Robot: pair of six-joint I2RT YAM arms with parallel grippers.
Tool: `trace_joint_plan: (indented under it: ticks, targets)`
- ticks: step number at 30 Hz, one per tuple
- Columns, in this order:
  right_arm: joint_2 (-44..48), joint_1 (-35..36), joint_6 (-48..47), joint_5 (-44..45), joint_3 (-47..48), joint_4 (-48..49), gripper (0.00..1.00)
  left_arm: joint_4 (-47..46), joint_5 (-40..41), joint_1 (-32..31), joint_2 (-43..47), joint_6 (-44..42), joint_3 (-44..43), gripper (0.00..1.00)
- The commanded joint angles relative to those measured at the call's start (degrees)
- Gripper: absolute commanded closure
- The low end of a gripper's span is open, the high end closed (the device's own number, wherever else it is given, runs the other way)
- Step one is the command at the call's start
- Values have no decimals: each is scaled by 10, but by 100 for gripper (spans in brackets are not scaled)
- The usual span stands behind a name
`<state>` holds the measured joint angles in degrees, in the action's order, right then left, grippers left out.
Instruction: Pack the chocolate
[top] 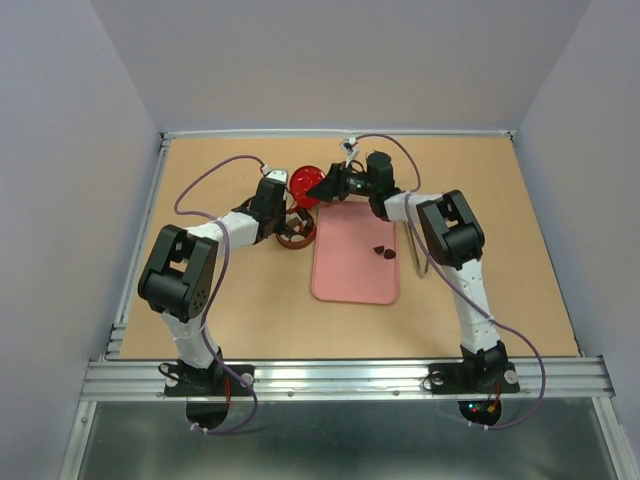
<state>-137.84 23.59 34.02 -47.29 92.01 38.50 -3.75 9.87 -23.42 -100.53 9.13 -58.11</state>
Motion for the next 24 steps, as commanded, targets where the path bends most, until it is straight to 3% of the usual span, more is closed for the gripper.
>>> trace_joint_plan:
  ticks: [1, 24]
  targets:
    - [22, 15, 10, -37, -19, 57, 21, -15, -3, -4, -8, -2, -31, 100]
    - [86, 33, -4, -53, -80, 103, 21, -3, -4, -4, -19, 7, -52, 100]
